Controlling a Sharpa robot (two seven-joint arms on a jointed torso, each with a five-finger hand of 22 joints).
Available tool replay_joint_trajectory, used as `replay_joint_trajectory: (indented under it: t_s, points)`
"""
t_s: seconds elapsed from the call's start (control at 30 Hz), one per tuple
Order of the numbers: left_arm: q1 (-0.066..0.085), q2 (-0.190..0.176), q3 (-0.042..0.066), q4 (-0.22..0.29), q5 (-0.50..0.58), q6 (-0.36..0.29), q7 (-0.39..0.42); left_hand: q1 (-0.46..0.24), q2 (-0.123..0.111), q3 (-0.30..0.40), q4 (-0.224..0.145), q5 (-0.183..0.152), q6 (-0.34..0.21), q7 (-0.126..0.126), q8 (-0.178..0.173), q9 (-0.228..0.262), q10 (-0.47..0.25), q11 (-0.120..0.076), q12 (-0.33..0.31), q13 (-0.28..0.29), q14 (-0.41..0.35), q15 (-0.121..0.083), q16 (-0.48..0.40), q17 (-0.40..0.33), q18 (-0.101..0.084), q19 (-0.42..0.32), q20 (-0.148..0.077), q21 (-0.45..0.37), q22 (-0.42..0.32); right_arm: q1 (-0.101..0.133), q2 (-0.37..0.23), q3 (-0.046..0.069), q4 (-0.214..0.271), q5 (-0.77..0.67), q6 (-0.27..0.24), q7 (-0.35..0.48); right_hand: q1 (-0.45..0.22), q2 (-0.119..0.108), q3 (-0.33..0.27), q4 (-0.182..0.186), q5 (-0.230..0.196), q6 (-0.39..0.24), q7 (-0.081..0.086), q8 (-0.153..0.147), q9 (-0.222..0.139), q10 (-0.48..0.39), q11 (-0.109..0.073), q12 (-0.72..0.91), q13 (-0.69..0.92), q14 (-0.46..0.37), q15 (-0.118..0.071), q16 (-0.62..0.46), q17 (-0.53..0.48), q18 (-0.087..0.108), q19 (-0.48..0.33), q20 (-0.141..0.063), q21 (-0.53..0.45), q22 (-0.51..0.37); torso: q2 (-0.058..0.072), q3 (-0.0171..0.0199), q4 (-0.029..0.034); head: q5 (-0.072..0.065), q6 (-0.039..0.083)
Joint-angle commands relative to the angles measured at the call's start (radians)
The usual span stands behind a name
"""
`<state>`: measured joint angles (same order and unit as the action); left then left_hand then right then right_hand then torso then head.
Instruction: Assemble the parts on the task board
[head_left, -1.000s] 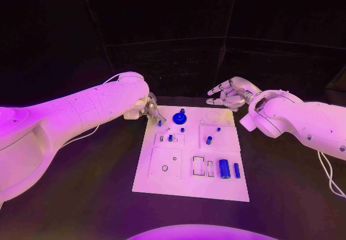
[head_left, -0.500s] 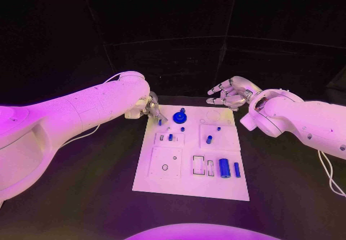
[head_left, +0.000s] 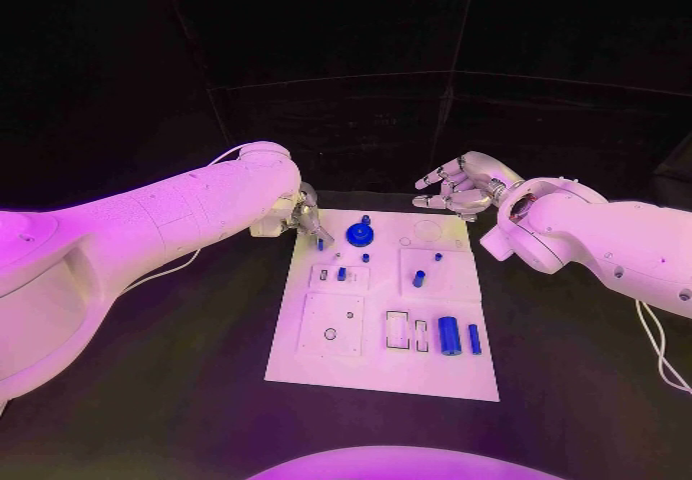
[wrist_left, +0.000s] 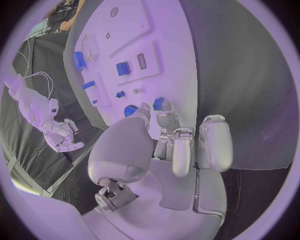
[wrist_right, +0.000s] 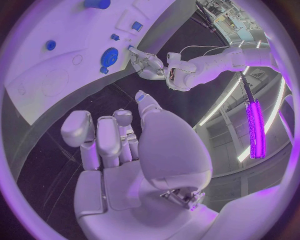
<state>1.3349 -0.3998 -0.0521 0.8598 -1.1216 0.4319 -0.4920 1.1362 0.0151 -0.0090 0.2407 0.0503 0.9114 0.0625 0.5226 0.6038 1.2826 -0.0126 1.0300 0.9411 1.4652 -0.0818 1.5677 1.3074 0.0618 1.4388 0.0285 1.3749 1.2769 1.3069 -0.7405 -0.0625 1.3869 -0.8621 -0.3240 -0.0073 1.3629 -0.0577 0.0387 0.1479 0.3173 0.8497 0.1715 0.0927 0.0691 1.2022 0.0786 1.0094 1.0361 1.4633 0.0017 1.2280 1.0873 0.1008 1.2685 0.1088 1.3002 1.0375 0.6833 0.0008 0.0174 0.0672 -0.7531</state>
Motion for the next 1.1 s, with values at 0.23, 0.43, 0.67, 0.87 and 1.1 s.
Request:
replay_joint_trajectory:
  t_s: [0.23, 0.43, 0.67, 0.87, 1.1]
  points:
    - [0.002, 0.000, 0.000, 0.005, -0.005, -0.028, 0.020, 0.119, 0.062, 0.061, -0.077, -0.003, 0.006, -0.006, -0.008, -0.005, -0.008, -0.004, 0.003, -0.002, 0.106, 0.004, 0.003, 0.263, 0.005, -0.001, 0.004, -0.004, -0.001, 0.002, 0.002, 0.001, -0.002, 0.002, 0.007, 0.000, 0.010, 0.010, -0.007, 0.003, 0.036, -0.007, 0.001, 0.008, 0.001, -0.010, 0.001, -0.003, -0.005, 0.007, -0.003, -0.010, -0.003, 0.009, -0.004, -0.002, -0.007, -0.003, 0.000, 0.0004, -0.0004, 0.001, -0.001]
    - [0.002, -0.001, 0.000, 0.006, 0.014, -0.063, 0.034, 0.239, 0.112, 0.158, -0.164, -0.001, -0.011, -0.015, -0.017, -0.011, -0.017, -0.014, -0.008, -0.009, 0.106, -0.003, 0.003, 0.263, 0.007, -0.003, -0.001, -0.008, -0.004, 0.002, 0.001, 0.001, -0.006, 0.002, 0.009, -0.001, 0.019, 0.012, -0.005, 0.002, 0.085, -0.008, 0.000, 0.009, 0.001, -0.012, 0.000, -0.003, -0.008, 0.008, -0.004, -0.011, -0.001, 0.009, -0.003, -0.003, -0.009, -0.005, 0.000, 0.0004, 0.0002, 0.000, -0.002]
    - [0.002, -0.008, 0.000, 0.009, 0.065, -0.089, 0.043, 0.207, 0.086, 0.301, -0.209, -0.006, -0.018, -0.005, -0.006, -0.005, -0.017, 0.000, -0.022, -0.022, 0.106, 0.005, 0.003, 0.263, 0.007, -0.006, 0.004, -0.012, -0.006, 0.002, 0.002, 0.001, -0.009, 0.002, 0.023, -0.010, 0.032, 0.012, 0.002, 0.005, 0.171, -0.009, 0.000, 0.013, 0.001, -0.016, -0.001, -0.005, -0.015, 0.010, -0.005, -0.015, 0.001, 0.009, 0.000, -0.004, -0.012, -0.006, 0.000, 0.0002, -0.0013, 0.003, 0.003]
    - [0.002, -0.030, 0.000, 0.040, 0.097, -0.115, 0.045, 0.150, 0.048, 0.421, -0.237, -0.003, -0.024, 0.001, 0.014, 0.006, -0.013, -0.006, -0.022, -0.026, 0.106, 0.005, 0.003, 0.263, 0.006, -0.006, 0.008, -0.014, -0.005, 0.002, 0.006, 0.001, -0.011, 0.001, 0.029, -0.017, 0.037, 0.011, 0.006, 0.004, 0.183, -0.010, 0.000, 0.013, 0.001, -0.016, -0.002, -0.005, -0.016, 0.011, -0.006, -0.016, 0.002, 0.009, 0.001, -0.005, -0.013, -0.007, -0.002, 0.0014, 0.0031, 0.005, -0.001]
    - [0.002, -0.089, 0.000, 0.134, 0.136, -0.204, 0.049, 0.086, 0.010, 0.548, -0.265, 0.008, -0.026, 0.000, 0.043, 0.018, -0.007, -0.003, -0.019, -0.032, 0.106, 0.007, 0.003, 0.263, 0.008, -0.006, 0.009, -0.017, -0.005, 0.002, 0.006, 0.000, -0.014, 0.000, 0.029, -0.016, 0.037, 0.011, 0.006, 0.004, 0.185, -0.010, 0.000, 0.014, 0.001, -0.017, -0.001, -0.006, -0.017, 0.011, -0.006, -0.017, 0.001, 0.009, 0.000, -0.005, -0.014, -0.008, -0.004, 0.0004, 0.0052, 0.014, -0.003]
